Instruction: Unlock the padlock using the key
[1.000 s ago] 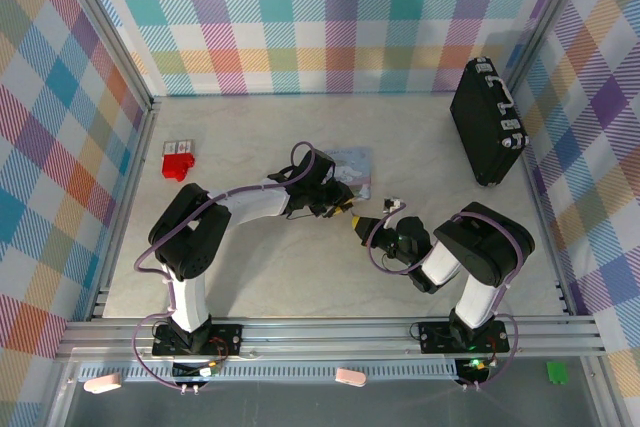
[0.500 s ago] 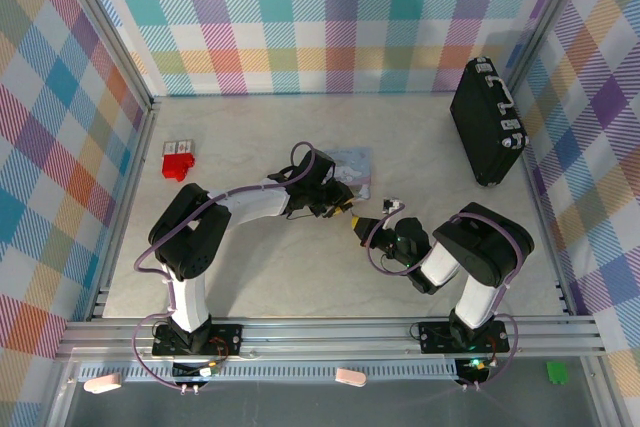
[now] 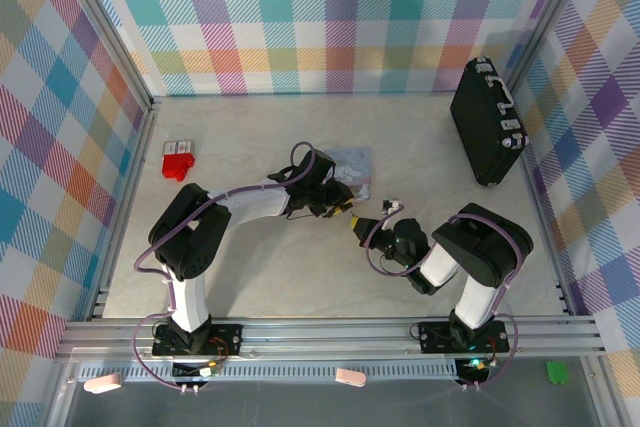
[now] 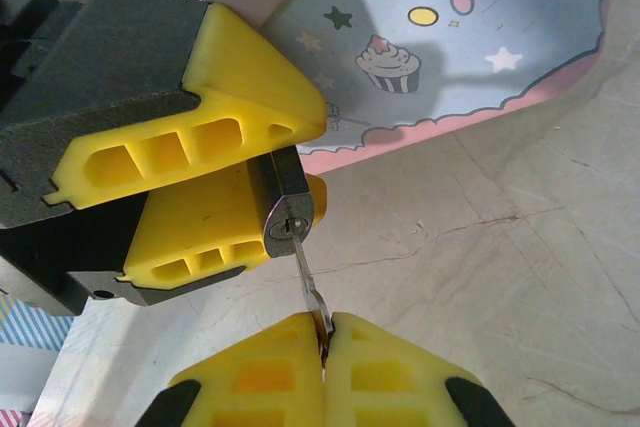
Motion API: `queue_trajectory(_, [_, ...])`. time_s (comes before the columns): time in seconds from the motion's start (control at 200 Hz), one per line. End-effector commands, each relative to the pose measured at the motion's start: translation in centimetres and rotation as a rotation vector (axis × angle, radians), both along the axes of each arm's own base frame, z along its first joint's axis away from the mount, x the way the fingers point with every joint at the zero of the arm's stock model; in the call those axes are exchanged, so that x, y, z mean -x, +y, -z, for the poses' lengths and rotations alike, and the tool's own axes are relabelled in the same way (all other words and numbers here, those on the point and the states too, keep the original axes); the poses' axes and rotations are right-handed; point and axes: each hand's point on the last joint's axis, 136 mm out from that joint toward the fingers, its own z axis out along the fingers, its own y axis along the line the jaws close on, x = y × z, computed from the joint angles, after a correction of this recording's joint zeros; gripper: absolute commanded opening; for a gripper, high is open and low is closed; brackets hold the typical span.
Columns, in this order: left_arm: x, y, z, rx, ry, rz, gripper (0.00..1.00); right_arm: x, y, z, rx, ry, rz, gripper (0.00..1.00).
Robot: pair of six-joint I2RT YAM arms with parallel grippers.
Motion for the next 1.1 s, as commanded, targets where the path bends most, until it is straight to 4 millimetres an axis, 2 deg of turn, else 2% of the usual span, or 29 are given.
queue_trajectory(0.0, [0.9, -1.1, -2.1, 0.058, 0.002, 0.022, 0.12, 0.1, 0.5, -1.0, -0.018, -0.047, -0.014, 0.00])
queue_trajectory(0.42, [0.8, -1.0, -2.2, 0.056, -0.001, 0.018, 0.12, 0.3, 0.2, -0.4, -0.006, -0.033, -0.001, 0.00])
queue_trajectory(0.655, [0.8, -0.8, -2.1, 0.050, 0.000, 0.013, 0.12, 0.3, -0.9, 0.6, 0.016, 0.018, 0.059, 0.00])
queue_trajectory(0.935, [0.7, -0.7, -2.2, 0.048, -0.007, 0.008, 0.12, 0.7, -0.8, 0.9, 0.015, 0.049, 0.044, 0.00])
queue_trajectory(1.1, [0.9, -0.5, -2.1, 0.045, -0.003, 0.008, 0.12, 0.8, -0.5, 0.4, -0.002, 0.028, 0.026, 0.00])
